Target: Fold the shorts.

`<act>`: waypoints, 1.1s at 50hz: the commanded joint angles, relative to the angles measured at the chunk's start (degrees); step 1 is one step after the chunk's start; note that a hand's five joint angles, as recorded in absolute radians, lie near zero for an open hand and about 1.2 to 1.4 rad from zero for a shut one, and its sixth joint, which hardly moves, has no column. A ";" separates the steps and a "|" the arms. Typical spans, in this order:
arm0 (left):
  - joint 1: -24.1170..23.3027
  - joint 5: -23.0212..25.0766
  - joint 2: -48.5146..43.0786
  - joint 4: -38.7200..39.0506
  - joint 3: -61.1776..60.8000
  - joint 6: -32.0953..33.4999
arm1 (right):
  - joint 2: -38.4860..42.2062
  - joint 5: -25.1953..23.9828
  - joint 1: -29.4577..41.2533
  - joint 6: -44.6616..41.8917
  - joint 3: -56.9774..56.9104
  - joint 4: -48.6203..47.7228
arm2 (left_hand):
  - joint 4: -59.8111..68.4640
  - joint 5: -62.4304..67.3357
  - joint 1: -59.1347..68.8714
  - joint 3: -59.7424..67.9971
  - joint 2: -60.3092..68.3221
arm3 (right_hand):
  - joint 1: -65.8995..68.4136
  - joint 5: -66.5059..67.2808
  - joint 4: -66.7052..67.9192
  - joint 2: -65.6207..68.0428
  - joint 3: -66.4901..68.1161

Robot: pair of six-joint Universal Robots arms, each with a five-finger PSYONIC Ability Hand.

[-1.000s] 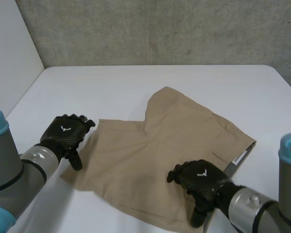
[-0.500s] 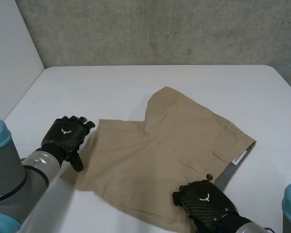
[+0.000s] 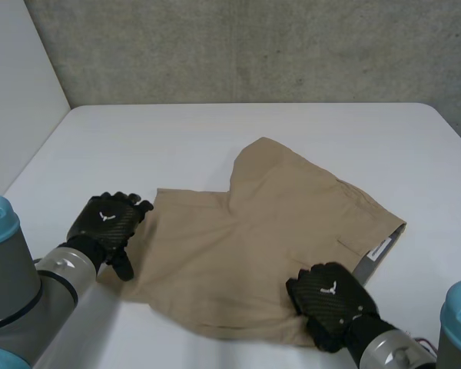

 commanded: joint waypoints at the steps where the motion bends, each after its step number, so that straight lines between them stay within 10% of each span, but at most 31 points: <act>1: -0.73 0.17 -0.17 -0.13 -1.66 0.81 | -0.05 5.15 -0.64 -1.08 -3.83 -0.15 | 0.92 0.75 0.39 0.56 1.47 | 26.08 13.81 11.91 12.51 12.71; 55: -0.64 0.17 -0.52 -2.24 -5.44 11.01 | -0.05 5.42 -8.37 -1.08 -5.41 -2.96 | 13.03 12.86 12.51 12.67 13.58 | 26.08 13.81 11.91 12.51 12.71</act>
